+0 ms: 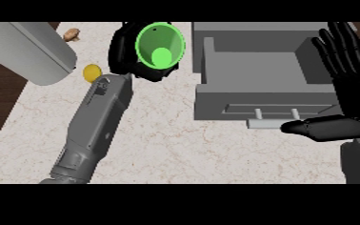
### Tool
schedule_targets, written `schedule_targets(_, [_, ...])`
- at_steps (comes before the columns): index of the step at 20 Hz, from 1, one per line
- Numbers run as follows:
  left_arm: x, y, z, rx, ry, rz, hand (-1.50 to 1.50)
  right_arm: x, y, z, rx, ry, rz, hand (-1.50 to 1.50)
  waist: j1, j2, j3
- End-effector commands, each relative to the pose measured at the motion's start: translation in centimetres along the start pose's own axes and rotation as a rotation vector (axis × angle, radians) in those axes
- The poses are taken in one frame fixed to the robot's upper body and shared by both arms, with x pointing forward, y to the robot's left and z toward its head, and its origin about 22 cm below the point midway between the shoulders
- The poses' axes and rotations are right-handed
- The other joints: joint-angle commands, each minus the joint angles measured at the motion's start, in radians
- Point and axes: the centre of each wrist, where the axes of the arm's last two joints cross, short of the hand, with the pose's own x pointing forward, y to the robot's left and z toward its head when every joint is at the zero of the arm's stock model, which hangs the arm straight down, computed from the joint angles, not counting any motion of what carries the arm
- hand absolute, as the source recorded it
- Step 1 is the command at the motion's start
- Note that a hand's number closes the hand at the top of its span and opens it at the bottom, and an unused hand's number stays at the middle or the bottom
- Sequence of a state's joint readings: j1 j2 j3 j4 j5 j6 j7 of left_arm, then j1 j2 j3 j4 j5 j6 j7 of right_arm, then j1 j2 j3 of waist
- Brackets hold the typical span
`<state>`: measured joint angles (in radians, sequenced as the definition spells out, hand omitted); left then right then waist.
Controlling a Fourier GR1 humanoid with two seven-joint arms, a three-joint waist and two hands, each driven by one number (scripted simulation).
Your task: Pick up the cup, place it into the drawer and close the drawer
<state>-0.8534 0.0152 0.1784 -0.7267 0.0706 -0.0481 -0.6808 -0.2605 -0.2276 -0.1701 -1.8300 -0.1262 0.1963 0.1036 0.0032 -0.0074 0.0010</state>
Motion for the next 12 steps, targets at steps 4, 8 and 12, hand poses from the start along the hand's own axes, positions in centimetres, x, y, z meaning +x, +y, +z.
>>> schedule_targets(4, [6.0,-6.3,-7.2,-0.035,0.022,-0.041,1.50,0.0,-0.5,1.3,-0.012,-0.004,-0.004,-1.50,-0.020,0.004,0.000])
schedule_targets(8, [6.9,-9.6,-9.3,-0.028,0.059,-0.099,1.50,-1.9,0.2,-0.5,0.001,-0.020,-0.004,-1.50,-0.032,0.013,0.000])
schedule_targets(12, [7.7,-11.5,-11.3,-0.013,0.176,-0.154,1.50,0.4,0.8,-0.7,0.021,-0.032,-0.003,-1.50,-0.062,0.018,0.000])
